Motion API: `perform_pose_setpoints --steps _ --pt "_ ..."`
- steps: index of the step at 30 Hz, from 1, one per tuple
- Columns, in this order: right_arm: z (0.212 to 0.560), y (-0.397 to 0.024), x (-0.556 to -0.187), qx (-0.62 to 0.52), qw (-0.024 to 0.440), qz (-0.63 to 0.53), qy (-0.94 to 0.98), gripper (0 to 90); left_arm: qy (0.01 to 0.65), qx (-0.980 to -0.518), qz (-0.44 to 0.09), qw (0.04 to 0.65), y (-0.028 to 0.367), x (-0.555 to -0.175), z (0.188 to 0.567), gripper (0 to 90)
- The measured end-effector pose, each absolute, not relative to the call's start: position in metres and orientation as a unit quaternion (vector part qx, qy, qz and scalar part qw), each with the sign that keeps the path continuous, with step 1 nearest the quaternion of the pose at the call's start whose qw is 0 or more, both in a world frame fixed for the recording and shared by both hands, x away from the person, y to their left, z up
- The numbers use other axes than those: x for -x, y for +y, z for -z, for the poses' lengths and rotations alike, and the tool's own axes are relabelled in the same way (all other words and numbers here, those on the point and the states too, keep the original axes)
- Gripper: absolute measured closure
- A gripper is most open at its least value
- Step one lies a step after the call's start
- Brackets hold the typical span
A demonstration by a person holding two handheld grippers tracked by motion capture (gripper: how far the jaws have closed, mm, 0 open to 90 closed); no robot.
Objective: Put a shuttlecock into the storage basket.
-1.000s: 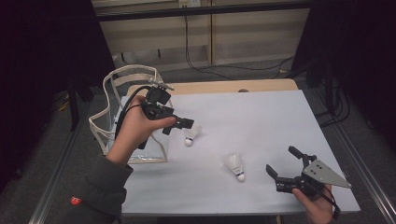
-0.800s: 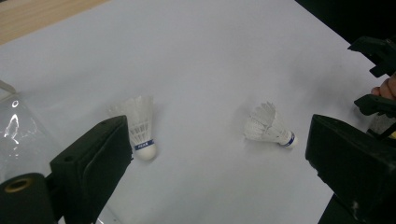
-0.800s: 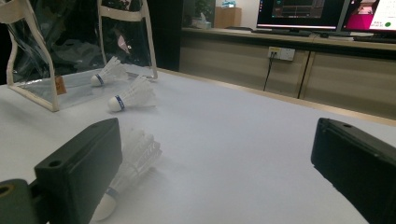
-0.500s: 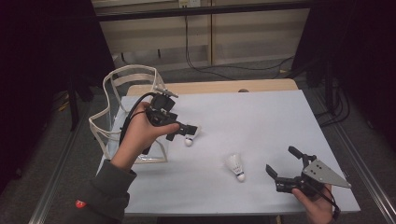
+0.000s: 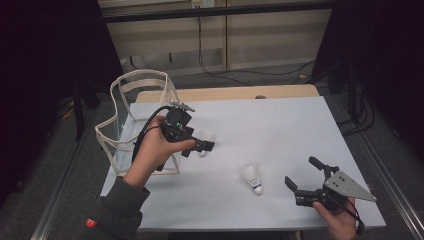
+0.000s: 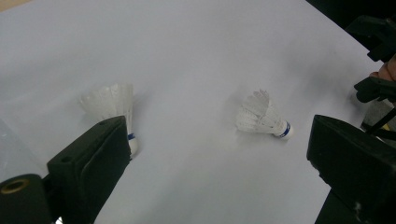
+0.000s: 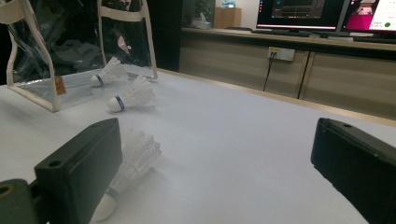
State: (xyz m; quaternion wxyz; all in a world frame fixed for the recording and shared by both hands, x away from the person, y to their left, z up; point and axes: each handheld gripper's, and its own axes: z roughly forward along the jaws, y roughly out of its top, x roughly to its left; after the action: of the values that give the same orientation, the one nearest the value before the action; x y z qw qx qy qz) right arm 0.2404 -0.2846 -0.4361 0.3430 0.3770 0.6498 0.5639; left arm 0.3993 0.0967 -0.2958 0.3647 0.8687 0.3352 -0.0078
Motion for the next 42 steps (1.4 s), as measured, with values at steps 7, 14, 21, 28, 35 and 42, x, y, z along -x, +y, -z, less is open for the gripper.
perform_pose_setpoints --steps 7,14,21,28,35,42 --pt "0.436 -0.284 -0.241 -0.376 0.344 -0.564 0.65 2.0 0.332 -0.869 0.012 0.365 0.094 -0.396 0.303 6.1" --pt "0.436 -0.284 -0.241 -0.376 0.344 -0.563 0.65 2.1 0.33 -0.87 0.015 0.366 0.09 -0.393 0.311 6.0" --pt "0.436 -0.284 -0.241 -0.375 0.344 -0.564 0.65 2.1 0.329 -0.871 0.018 0.363 0.086 -0.391 0.319 6.0" --pt "0.436 -0.284 -0.241 -0.376 0.344 -0.563 0.651 2.1 0.32 -0.875 0.021 0.363 0.084 -0.388 0.324 6.0" --pt "0.436 -0.284 -0.24 -0.376 0.345 -0.562 0.651 2.1 0.314 -0.877 0.022 0.362 0.08 -0.385 0.33 6.0" --pt "0.436 -0.284 -0.24 -0.376 0.345 -0.562 0.651 2.1 0.3 -0.884 0.02 0.359 0.076 -0.383 0.334 6.0"
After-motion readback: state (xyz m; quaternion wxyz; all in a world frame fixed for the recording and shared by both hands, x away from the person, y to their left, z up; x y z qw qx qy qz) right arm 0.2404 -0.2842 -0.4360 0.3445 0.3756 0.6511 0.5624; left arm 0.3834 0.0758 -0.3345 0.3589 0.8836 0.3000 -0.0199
